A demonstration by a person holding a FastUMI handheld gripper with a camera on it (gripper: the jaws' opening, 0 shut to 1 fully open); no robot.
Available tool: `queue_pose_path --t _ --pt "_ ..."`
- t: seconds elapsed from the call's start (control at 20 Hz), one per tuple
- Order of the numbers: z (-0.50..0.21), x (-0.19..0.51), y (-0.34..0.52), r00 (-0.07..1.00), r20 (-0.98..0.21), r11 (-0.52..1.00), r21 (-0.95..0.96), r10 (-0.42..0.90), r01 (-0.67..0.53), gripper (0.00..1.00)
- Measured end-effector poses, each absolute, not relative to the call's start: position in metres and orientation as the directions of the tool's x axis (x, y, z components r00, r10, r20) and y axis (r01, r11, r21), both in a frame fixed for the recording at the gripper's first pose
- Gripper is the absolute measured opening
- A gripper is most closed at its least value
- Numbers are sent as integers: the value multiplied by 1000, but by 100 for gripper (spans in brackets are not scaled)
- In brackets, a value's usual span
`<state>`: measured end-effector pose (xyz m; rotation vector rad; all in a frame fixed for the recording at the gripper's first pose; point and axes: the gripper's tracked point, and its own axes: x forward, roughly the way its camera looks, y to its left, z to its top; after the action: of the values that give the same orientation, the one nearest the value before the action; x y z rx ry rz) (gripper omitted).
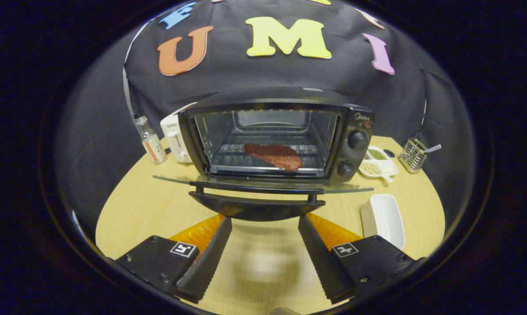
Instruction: Open the toaster oven, put the food inside, and close the toaster oven door.
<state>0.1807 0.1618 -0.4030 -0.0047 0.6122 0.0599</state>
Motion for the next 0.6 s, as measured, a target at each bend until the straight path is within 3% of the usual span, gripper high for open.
queue_pose_path --t 0.6 --pt "-351 232 172 838 -542 998 33 62 -53 98"
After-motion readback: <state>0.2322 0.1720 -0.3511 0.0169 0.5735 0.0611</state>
